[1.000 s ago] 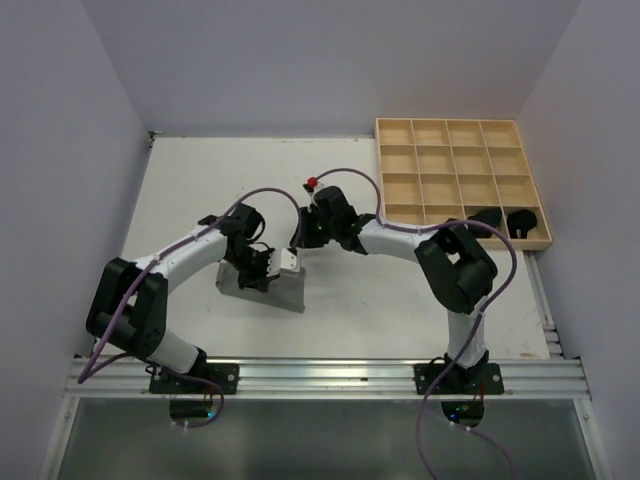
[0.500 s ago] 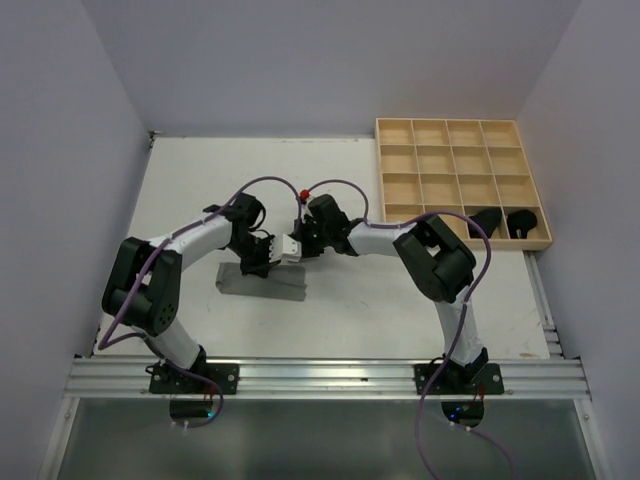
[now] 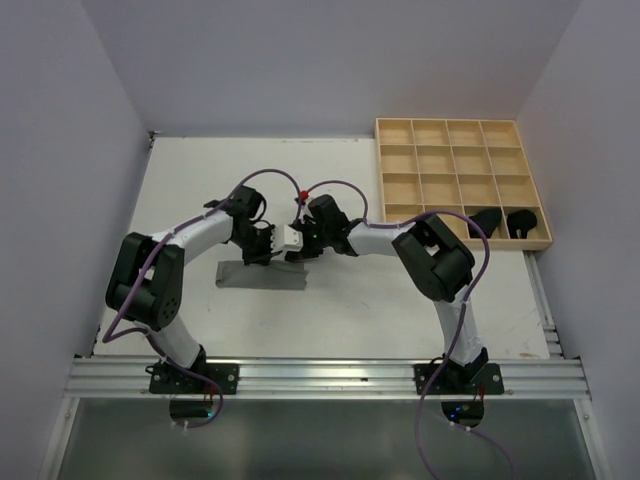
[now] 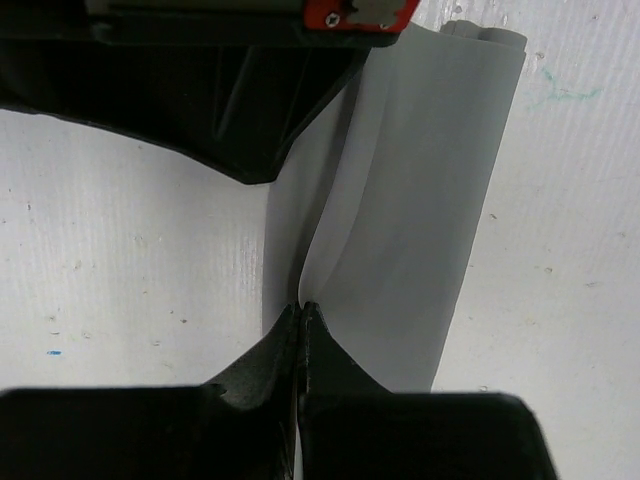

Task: Roll the underwear
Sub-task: Fold the underwear

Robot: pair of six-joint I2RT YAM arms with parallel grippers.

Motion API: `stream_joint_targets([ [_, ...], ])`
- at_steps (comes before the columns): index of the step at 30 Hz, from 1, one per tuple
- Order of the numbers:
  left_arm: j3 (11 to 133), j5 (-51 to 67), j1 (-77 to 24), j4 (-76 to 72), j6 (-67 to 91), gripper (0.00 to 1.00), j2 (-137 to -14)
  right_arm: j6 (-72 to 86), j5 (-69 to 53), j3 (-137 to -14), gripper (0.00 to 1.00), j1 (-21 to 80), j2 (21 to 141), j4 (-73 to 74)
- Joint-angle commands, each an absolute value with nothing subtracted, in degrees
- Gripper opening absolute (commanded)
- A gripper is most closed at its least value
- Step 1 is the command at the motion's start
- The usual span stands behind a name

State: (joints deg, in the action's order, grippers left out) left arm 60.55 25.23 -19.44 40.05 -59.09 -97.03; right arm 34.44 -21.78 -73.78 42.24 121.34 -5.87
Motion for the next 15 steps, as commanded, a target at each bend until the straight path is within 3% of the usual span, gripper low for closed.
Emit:
stream_joint_targets([
  [1,62.49,25.49,-18.46,38.23,-58.62,0.00,-97.21,33.05,-21.80,-73.83,0.02,42.19,123.05,-4.66],
  [15,61.79,24.44,-16.17,35.96,-58.54,0.01,-97.91,32.70,-21.01,-74.18,0.02,42.19,123.49,-3.34],
])
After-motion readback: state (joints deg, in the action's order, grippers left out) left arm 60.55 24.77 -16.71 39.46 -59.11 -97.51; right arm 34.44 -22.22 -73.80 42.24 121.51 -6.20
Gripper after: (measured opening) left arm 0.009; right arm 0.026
